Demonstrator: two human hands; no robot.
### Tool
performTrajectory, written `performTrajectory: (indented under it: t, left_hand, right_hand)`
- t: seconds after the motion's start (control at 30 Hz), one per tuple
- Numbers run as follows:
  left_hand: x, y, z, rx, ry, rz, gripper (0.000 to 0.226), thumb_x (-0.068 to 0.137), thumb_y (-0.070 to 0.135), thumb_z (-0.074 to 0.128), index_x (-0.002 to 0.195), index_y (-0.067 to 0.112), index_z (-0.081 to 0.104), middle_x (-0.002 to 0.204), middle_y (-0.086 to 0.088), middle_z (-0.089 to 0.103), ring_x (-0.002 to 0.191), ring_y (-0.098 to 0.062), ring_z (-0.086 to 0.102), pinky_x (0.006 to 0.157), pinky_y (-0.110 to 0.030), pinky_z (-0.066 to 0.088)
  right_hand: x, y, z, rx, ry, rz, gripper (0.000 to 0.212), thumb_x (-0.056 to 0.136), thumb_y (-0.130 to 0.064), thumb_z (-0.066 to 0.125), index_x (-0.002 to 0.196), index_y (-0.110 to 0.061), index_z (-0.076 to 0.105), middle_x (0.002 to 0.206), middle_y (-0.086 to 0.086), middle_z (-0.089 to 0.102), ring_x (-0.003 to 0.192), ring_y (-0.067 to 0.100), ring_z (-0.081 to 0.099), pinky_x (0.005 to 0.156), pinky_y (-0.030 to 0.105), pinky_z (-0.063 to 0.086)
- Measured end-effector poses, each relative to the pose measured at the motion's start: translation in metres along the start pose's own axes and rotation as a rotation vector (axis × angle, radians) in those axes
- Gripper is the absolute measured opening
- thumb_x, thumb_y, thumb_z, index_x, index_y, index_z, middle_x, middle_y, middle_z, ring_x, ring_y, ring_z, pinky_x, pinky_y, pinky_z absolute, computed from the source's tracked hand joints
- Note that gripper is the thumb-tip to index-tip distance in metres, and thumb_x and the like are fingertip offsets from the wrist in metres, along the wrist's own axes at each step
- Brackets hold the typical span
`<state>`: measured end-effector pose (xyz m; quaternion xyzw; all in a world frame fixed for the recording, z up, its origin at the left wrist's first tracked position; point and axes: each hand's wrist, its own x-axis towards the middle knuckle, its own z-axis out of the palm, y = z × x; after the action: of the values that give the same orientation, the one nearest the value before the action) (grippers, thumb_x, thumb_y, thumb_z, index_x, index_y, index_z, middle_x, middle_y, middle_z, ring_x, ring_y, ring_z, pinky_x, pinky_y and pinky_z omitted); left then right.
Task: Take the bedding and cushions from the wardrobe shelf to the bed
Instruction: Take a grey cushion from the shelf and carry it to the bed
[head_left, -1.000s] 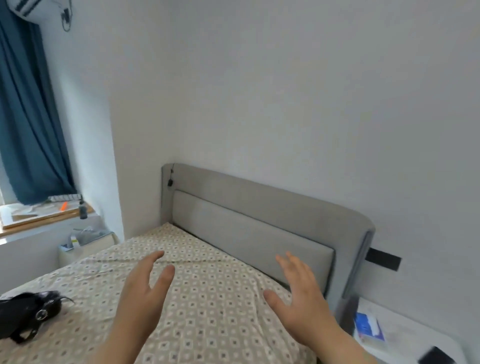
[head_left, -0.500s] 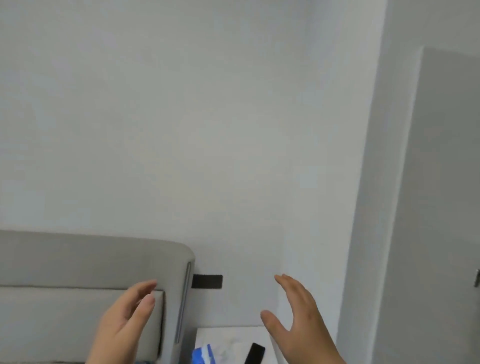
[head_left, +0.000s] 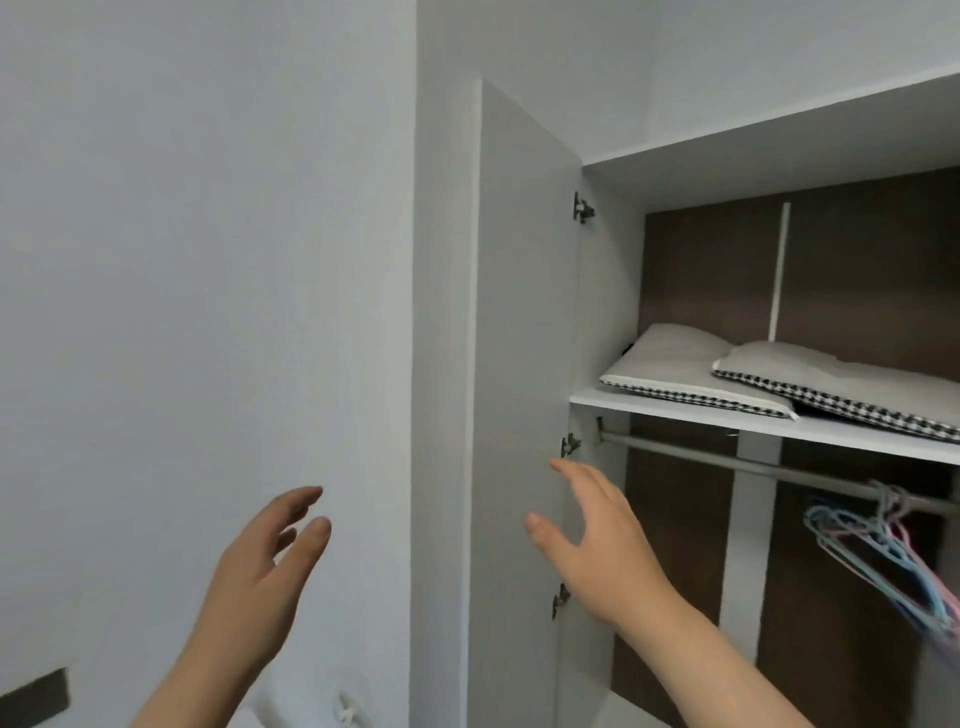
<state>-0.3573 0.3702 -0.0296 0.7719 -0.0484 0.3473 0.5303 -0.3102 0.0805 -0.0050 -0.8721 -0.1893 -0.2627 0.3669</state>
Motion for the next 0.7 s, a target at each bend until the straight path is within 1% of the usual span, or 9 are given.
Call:
performTrajectory:
  t: [0.07,0.13,0.3,0.37,0.43,0.5,0.57,0.63,0.7]
  left_hand:
    - [0.015,-0.005,0.022,-0.05,-0.092,0.007,0.057,0.065,0.068,0.044,0.117,0.046,0.054,0.13,0.012,0.057,0.12,-0.013,0.052,0.091,-0.03,0.038]
    - [0.027,-0.007,0.047,-0.101,-0.172,0.029,0.055,0.065,0.069,0.044,0.115,0.048,0.053,0.131,0.013,0.056,0.121,-0.013,0.052,0.092,-0.031,0.039]
    - [0.04,0.006,0.131,-0.22,-0.364,0.087,0.064,0.066,0.069,0.044,0.122,0.041,0.053,0.133,0.009,0.055,0.123,-0.014,0.05,0.093,-0.032,0.038]
    - [0.04,0.018,0.169,-0.262,-0.43,0.125,0.058,0.075,0.063,0.049,0.126,0.036,0.053,0.136,0.006,0.054,0.125,-0.017,0.049,0.095,-0.033,0.038]
    - [0.04,0.03,0.206,-0.292,-0.498,0.141,0.045,0.089,0.047,0.053,0.13,0.028,0.053,0.138,0.003,0.052,0.129,-0.02,0.047,0.098,-0.033,0.037]
    - [0.041,0.043,0.237,-0.346,-0.538,0.165,0.046,0.086,0.048,0.055,0.126,0.028,0.054,0.134,0.004,0.054,0.128,-0.019,0.047,0.102,-0.032,0.036]
    - [0.043,0.056,0.264,-0.369,-0.564,0.183,0.052,0.078,0.051,0.051,0.124,0.028,0.055,0.131,0.005,0.055,0.126,-0.018,0.049,0.104,-0.033,0.037]
    - [0.048,0.066,0.291,-0.372,-0.586,0.21,0.054,0.076,0.055,0.05,0.123,0.03,0.055,0.127,0.007,0.056,0.124,-0.016,0.05,0.104,-0.035,0.038]
    - [0.051,0.075,0.317,-0.381,-0.613,0.237,0.053,0.071,0.064,0.047,0.117,0.038,0.055,0.125,0.01,0.057,0.123,-0.012,0.051,0.105,-0.038,0.039]
  right_hand:
    - [-0.006,0.007,-0.009,-0.05,0.052,0.05,0.064,0.091,-0.046,0.058,0.148,-0.031,0.031,0.148,-0.017,0.032,0.139,0.002,0.021,0.108,0.019,0.018]
    - [-0.016,0.013,-0.018,-0.104,0.088,0.104,0.064,0.091,-0.047,0.056,0.148,-0.032,0.03,0.151,-0.017,0.031,0.139,0.0,0.019,0.107,0.019,0.018]
    - [-0.044,0.041,-0.062,-0.251,0.201,0.269,0.062,0.091,-0.048,0.055,0.147,-0.035,0.032,0.152,-0.017,0.031,0.14,0.002,0.021,0.105,0.021,0.02]
    - [-0.052,0.054,-0.084,-0.302,0.257,0.338,0.061,0.091,-0.048,0.055,0.146,-0.035,0.032,0.152,-0.015,0.032,0.141,0.005,0.025,0.107,0.025,0.023]
    - [-0.06,0.068,-0.104,-0.341,0.315,0.387,0.06,0.091,-0.048,0.056,0.145,-0.034,0.034,0.152,-0.013,0.034,0.14,0.008,0.03,0.11,0.028,0.027]
    - [-0.063,0.079,-0.121,-0.35,0.36,0.414,0.062,0.089,-0.051,0.056,0.145,-0.033,0.036,0.15,-0.012,0.039,0.138,0.009,0.034,0.113,0.036,0.032]
    - [-0.064,0.089,-0.137,-0.376,0.399,0.44,0.07,0.081,-0.061,0.05,0.143,-0.033,0.038,0.146,-0.012,0.042,0.135,0.008,0.037,0.113,0.042,0.035]
    - [-0.063,0.103,-0.155,-0.391,0.448,0.45,0.078,0.074,-0.068,0.043,0.143,-0.031,0.04,0.146,-0.011,0.043,0.135,0.009,0.036,0.112,0.037,0.033]
    - [-0.061,0.122,-0.171,-0.392,0.476,0.459,0.073,0.079,-0.063,0.05,0.143,-0.029,0.041,0.146,-0.009,0.043,0.136,0.01,0.034,0.107,0.027,0.029]
